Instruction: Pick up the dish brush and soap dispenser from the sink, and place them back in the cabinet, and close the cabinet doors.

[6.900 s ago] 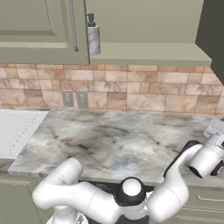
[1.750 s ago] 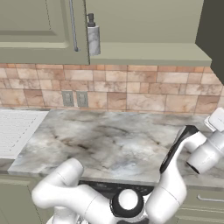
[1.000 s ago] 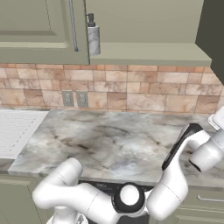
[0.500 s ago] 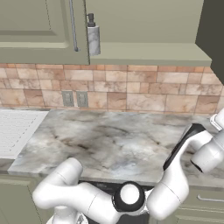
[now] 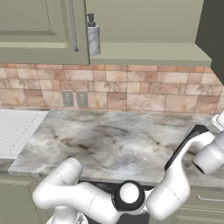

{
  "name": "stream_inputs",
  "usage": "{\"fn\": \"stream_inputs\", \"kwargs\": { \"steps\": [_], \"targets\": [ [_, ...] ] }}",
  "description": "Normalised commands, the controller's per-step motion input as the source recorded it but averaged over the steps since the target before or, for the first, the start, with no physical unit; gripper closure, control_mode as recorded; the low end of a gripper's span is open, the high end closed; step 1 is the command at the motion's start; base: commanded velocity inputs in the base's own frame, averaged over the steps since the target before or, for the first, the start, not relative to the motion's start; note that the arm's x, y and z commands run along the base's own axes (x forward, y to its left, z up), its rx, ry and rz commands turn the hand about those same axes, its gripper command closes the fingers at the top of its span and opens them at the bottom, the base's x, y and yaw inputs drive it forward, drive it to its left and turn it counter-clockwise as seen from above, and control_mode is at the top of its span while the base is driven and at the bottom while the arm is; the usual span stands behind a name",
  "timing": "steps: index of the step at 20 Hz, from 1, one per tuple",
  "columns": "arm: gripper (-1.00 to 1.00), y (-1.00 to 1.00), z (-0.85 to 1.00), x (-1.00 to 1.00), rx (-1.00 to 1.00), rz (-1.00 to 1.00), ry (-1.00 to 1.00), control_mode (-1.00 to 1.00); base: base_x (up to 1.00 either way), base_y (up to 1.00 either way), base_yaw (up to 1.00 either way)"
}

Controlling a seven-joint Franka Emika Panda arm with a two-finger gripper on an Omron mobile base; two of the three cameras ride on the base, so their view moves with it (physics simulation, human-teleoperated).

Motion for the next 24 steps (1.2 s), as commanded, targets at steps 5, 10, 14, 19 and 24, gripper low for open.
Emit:
{"fn": "stream_inputs", "kwargs": {
  "steps": [5, 10, 14, 19, 24],
  "targets": [
    [-1.0, 0.0, 0.0, 0.0, -0.03, 0.0, -0.09, -1.0, 0.0, 0.0, 0.0],
    [-1.0, 0.0, 0.0, 0.0, -0.04, 0.0, -0.09, -1.0, 0.0, 0.0, 0.0],
    [-1.0, 0.0, 0.0, 0.0, -0.04, 0.0, -0.08, -1.0, 0.0, 0.0, 0.0],
    [-1.0, 0.0, 0.0, 0.0, -0.06, 0.0, -0.08, -1.0, 0.0, 0.0, 0.0],
    [-1.0, 0.12, 0.0, 0.0, -0.09, 0.0, -0.09, -1.0, 0.0, 0.0, 0.0]
  ]
}}
